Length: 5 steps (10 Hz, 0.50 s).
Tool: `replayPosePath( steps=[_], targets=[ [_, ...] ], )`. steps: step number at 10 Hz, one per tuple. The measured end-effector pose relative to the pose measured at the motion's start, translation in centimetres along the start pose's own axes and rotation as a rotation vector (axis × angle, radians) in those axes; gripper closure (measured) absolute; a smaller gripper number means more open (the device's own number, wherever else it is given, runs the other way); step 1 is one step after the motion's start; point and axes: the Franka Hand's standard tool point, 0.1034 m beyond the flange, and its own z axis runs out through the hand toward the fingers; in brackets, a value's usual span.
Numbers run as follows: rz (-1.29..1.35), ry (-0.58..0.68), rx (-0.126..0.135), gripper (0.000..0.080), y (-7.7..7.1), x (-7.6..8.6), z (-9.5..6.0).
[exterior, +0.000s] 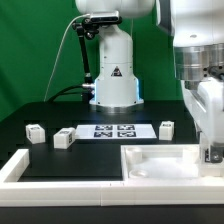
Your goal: Assemble one leg
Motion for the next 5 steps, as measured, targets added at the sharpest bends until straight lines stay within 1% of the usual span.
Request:
replayPosePath(
  steps=[4,5],
  targets=[
    [-0.358,0.001,-0.003,0.0151,0.06,-0.25,0.03],
    [-0.482,0.001,-0.005,0.0151,0.07,-0.3,0.02]
  ],
)
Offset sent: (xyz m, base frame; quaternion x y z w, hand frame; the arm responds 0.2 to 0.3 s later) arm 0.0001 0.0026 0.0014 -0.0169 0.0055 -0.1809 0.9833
